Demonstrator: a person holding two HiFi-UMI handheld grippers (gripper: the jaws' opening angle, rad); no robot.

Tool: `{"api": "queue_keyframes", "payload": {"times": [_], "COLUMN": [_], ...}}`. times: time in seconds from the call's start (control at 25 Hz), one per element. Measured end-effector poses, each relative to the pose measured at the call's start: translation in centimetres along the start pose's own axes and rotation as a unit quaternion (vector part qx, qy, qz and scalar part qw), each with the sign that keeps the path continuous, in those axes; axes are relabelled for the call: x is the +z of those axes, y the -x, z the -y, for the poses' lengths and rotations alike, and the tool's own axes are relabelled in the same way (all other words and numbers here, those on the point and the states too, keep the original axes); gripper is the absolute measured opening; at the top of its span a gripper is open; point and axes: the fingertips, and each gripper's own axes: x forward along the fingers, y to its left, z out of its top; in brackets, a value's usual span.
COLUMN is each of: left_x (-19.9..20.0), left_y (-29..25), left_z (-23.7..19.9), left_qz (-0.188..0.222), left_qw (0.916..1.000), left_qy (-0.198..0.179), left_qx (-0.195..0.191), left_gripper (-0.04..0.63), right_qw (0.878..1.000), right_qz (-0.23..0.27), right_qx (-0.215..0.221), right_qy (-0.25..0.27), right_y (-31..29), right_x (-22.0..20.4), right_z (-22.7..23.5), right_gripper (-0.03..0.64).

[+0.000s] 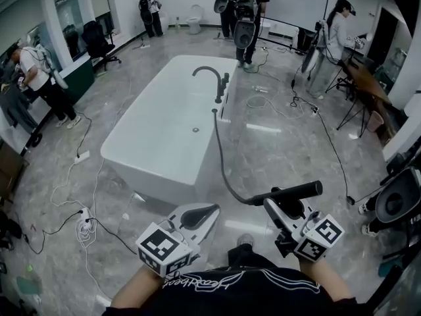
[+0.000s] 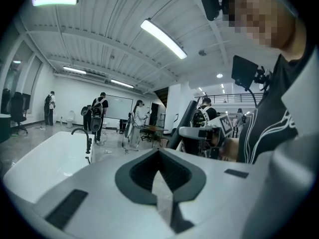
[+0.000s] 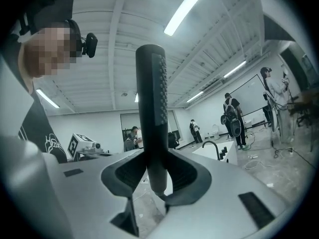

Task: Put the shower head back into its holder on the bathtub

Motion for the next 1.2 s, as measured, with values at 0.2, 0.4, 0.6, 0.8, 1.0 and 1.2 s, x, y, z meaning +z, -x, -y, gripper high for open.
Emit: {"api": "queue_keyframes", "payload": {"times": [0.2,0.4,0.6,0.8,1.0,1.2], "left_x": [-0.7,-3.3,-4.7,-6.4,-8.6,-14.1], "left_y": [-3.6,-8.8,-15.4,-23.0,-29.4,-32.7], "left_z": [-2.2,-6.7,-11.7,-16.7,-21.0,-24.2], "left_qz": [-0.034,-0.089,-0.115,-0.157,-0.175,-0.234], "left_qw": [0.9994,0.9957,0.9924,0.987,0.9838,0.9717], "left_qy": [0.009,0.026,0.043,0.03,0.036,0.031], "left_qx": [-0.002,0.008,0.013,0.013,0.014,0.008], "left_gripper": [0.003,0.003,0.005,0.005,0.006,0.09], "right_qw": [0.999,0.997,0.993,0.99,0.991,0.989], "right_qz": [0.021,0.035,0.034,0.031,0.02,0.029], "right_qx": [0.004,0.023,0.043,0.054,0.06,0.065], "right_qy": [-0.025,-0.063,-0.101,-0.127,-0.115,-0.131], "right_y": [-1.4,-4.1,-7.6,-11.1,-14.0,-15.9], "right_x": [1.8,2.4,3.0,4.4,5.5,6.8], "right_z": [4.0,10.2,17.2,24.9,30.6,33.3], "right_gripper": [0.137,0.137,0.137,0.137,0.137,0.137]}}
